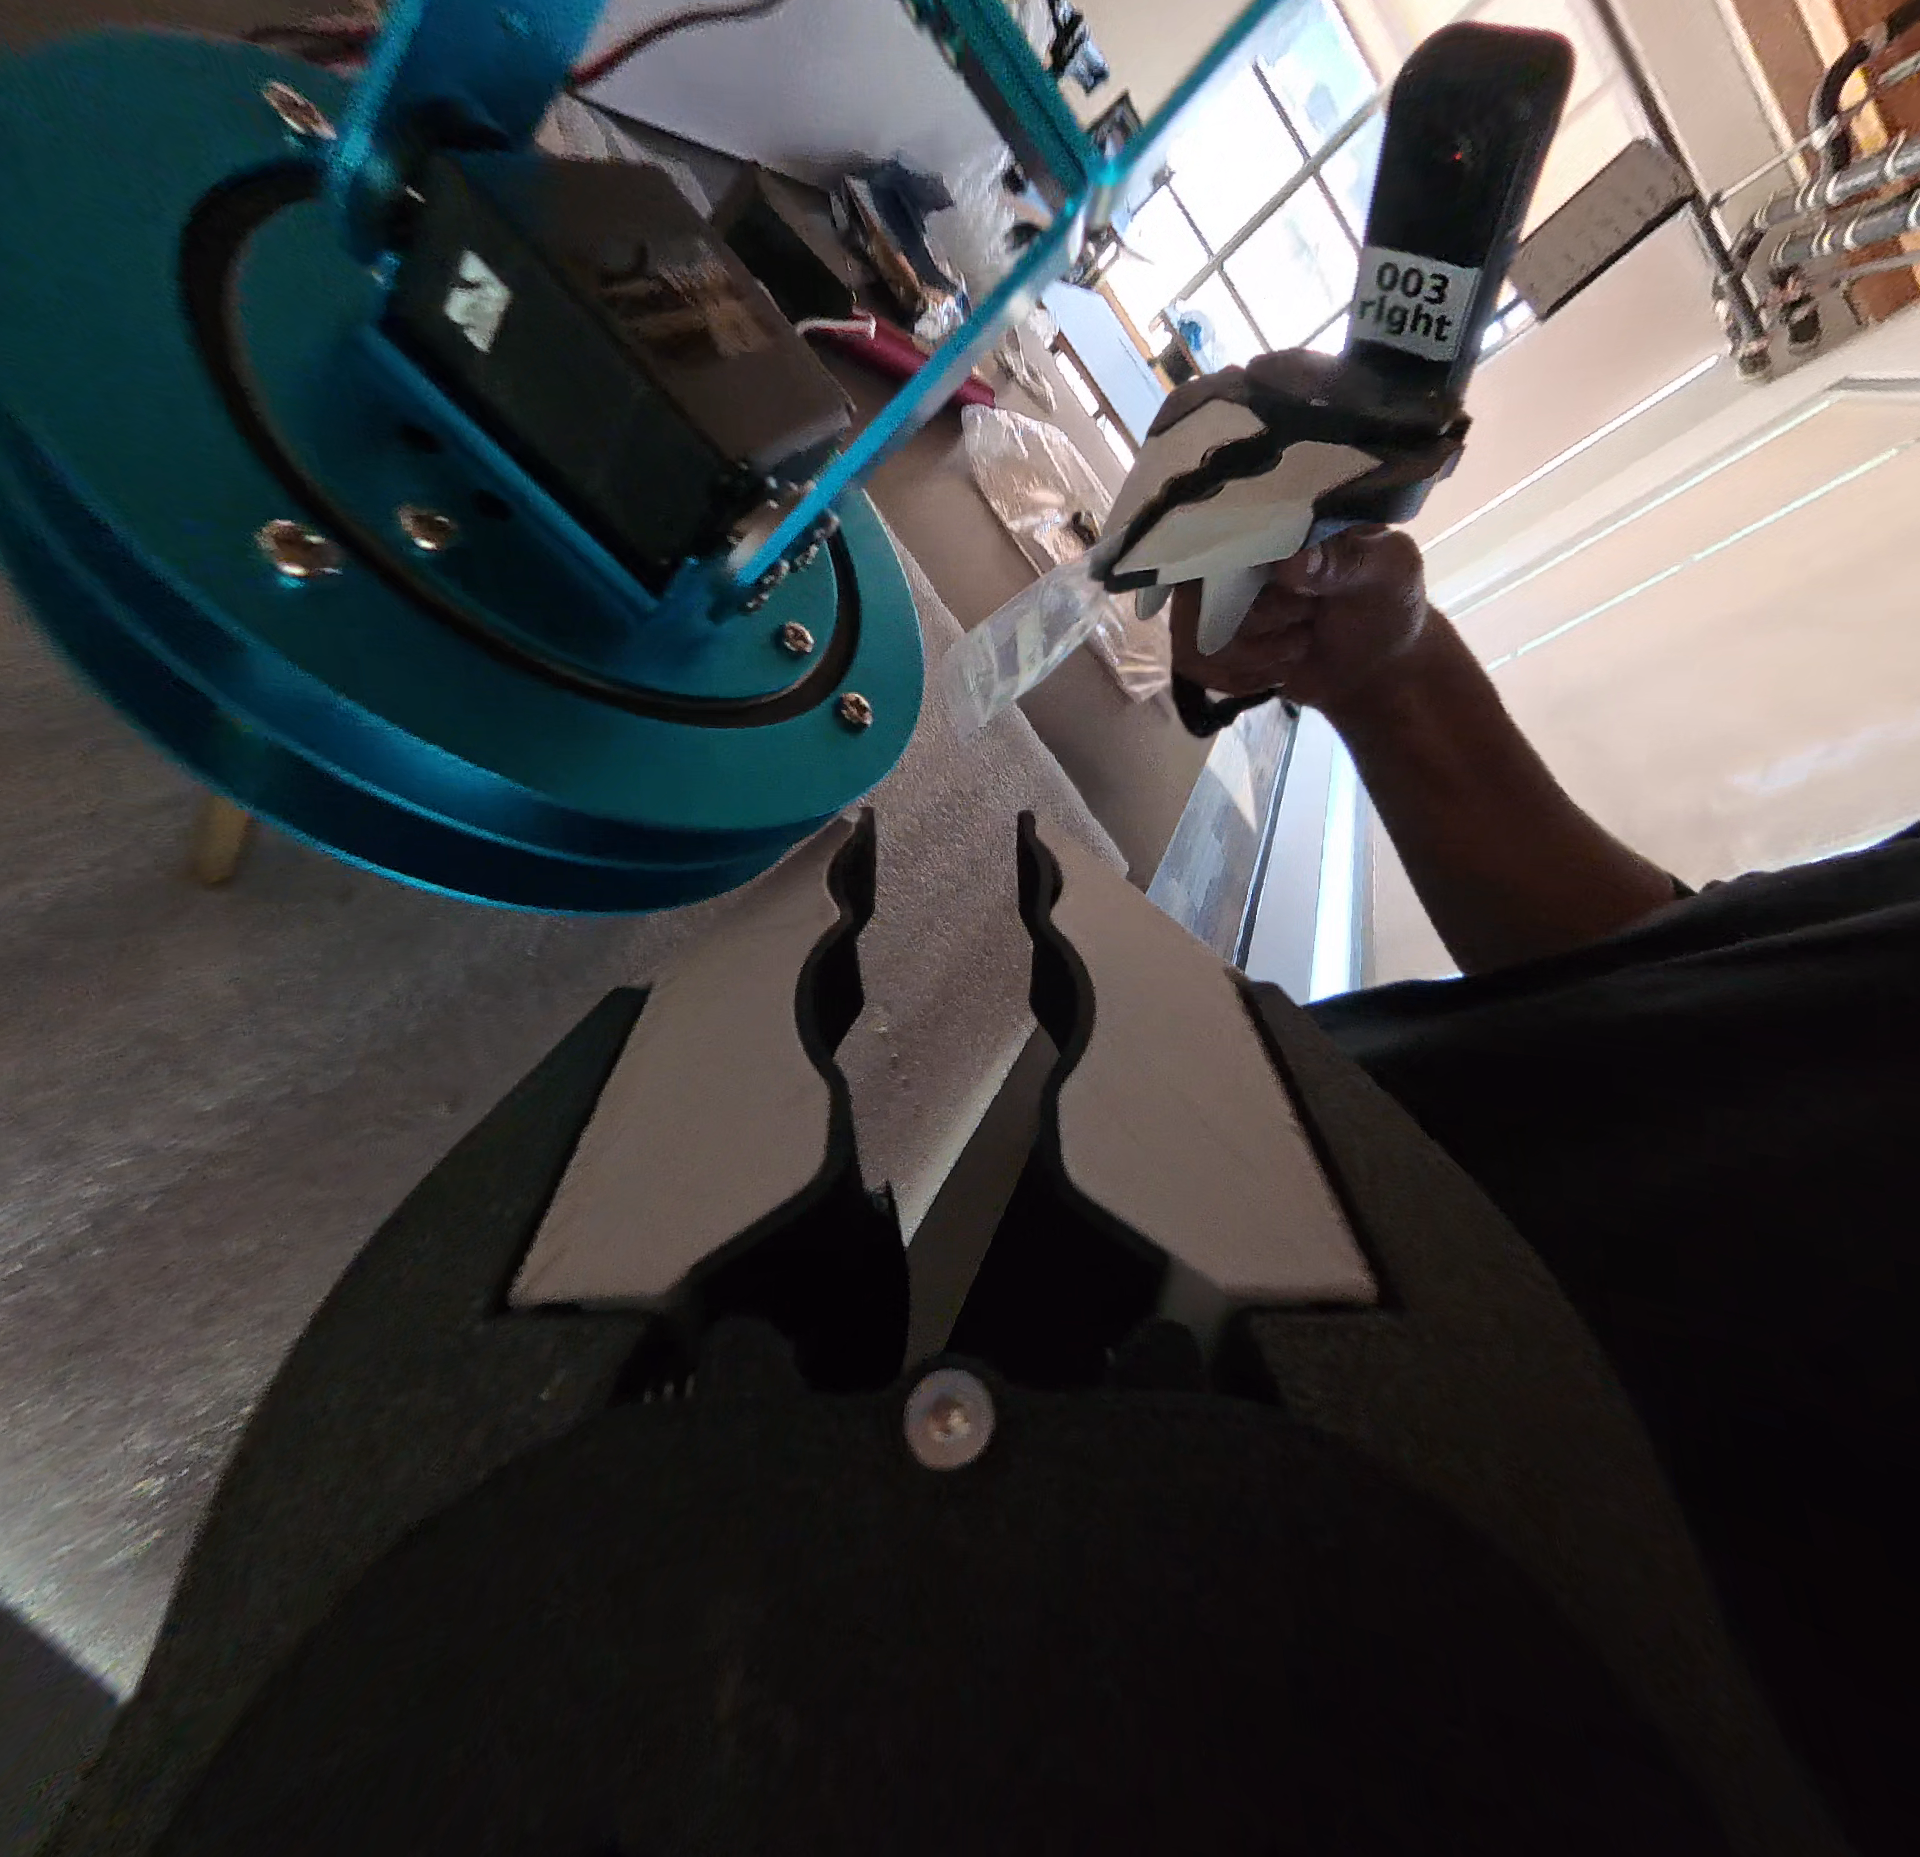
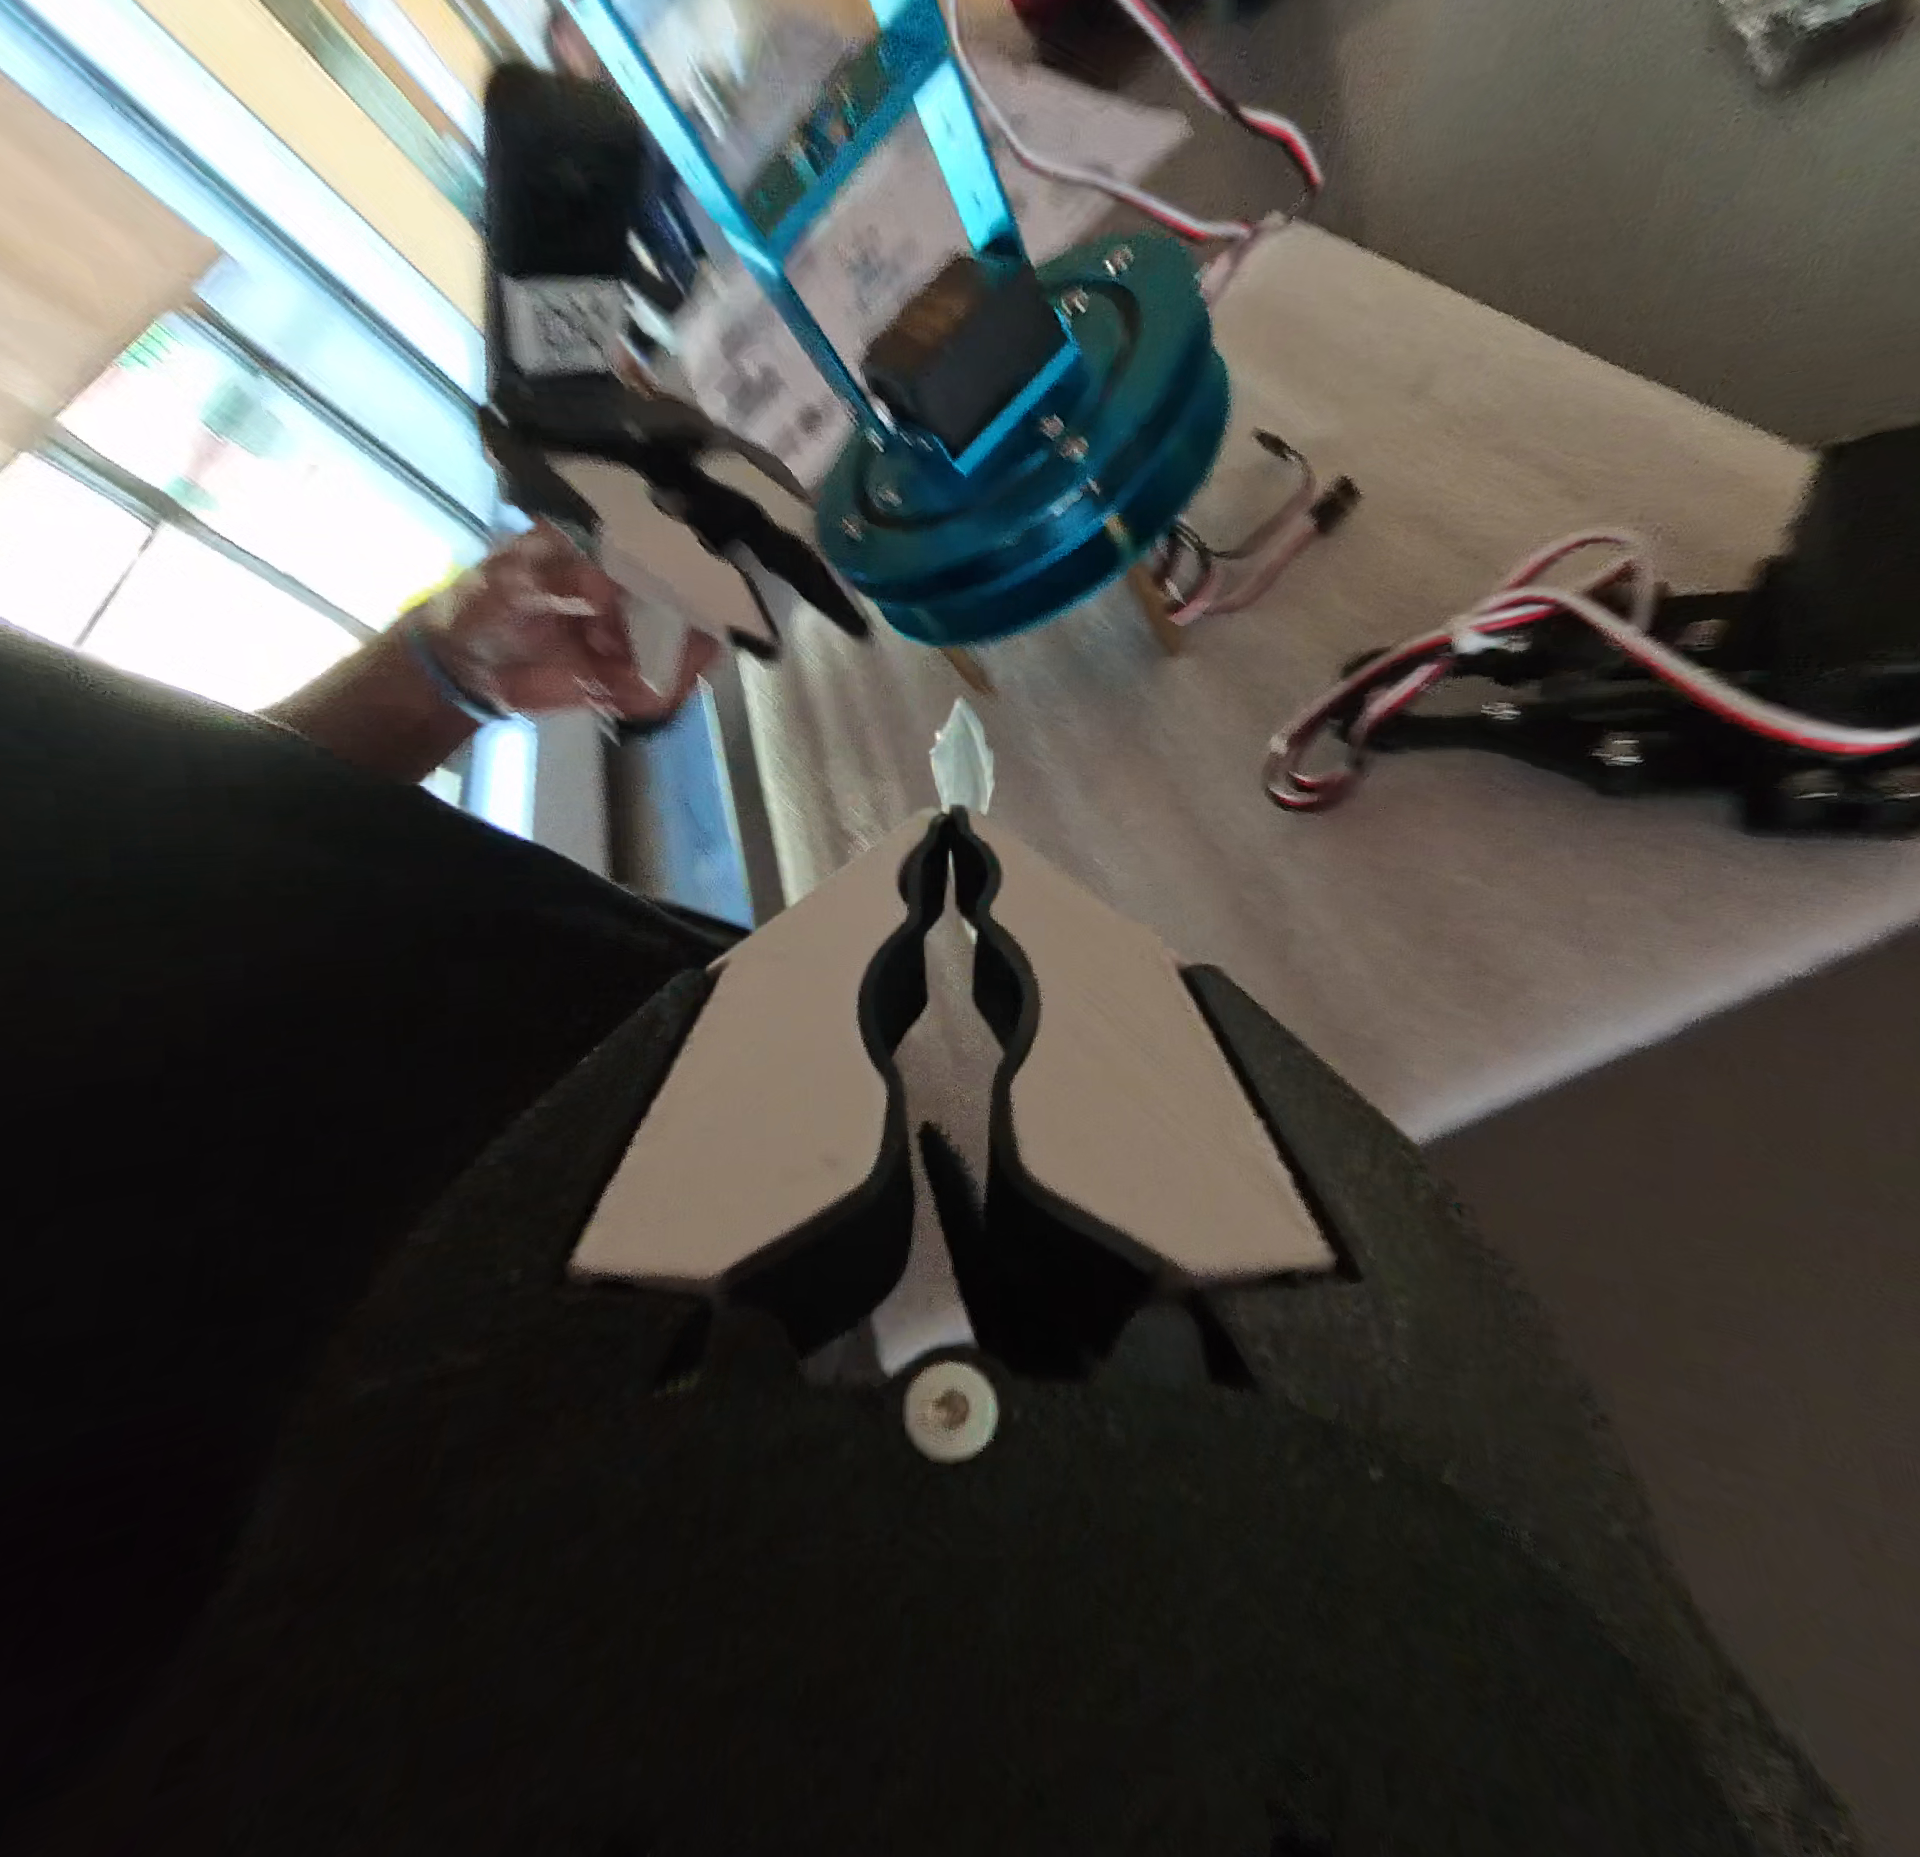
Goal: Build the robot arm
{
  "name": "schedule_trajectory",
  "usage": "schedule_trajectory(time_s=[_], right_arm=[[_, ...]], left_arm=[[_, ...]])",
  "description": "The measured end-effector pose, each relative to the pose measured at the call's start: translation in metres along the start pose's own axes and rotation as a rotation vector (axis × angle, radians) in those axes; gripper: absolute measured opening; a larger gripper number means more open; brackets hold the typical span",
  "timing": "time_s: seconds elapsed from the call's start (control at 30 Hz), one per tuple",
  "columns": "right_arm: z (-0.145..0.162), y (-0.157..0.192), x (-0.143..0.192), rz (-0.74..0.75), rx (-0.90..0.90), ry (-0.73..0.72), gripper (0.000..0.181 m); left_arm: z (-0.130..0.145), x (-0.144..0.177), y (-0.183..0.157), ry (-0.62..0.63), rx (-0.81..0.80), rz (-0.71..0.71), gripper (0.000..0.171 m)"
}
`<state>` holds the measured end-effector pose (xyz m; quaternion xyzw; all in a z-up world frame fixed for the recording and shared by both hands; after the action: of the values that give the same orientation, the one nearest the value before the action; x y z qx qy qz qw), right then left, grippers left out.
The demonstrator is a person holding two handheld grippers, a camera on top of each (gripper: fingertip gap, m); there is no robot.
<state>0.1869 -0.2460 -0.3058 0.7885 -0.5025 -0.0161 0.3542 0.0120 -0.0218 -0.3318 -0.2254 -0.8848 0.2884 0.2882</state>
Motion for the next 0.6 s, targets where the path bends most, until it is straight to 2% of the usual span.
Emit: schedule_trajectory(time_s=[0.13,0.4,0.47,0.6], right_arm=[[-0.027,0.001,0.007,0.171,0.142,0.334,0.000],[-0.063,-0.004,-0.017,0.279,0.211,0.901,0.000],[-0.068,-0.006,-0.029,0.274,0.233,0.982,0.000],[-0.067,-0.012,-0.040,0.261,0.235,1.054,0.000]], left_arm=[[0.001,0.010,0.005,-0.021,-0.020,-0.038,0.026],[0.016,0.015,-0.001,-0.015,-0.083,-0.065,0.027],[0.021,0.013,-0.003,-0.007,-0.103,-0.067,0.027],[0.027,0.010,-0.009,0.007,-0.127,-0.067,0.028]])
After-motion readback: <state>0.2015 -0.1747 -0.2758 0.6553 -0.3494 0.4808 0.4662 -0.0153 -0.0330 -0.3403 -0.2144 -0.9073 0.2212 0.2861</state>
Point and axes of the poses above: each gripper's, where its closed fingertips meet, x back along the fingers, z out of its underside, y = z × x across the jaws, the point moved 10 cm from there along x, back along the fingers, and after that the axes turned 8 degrees about -z, right-handed, at the moved point
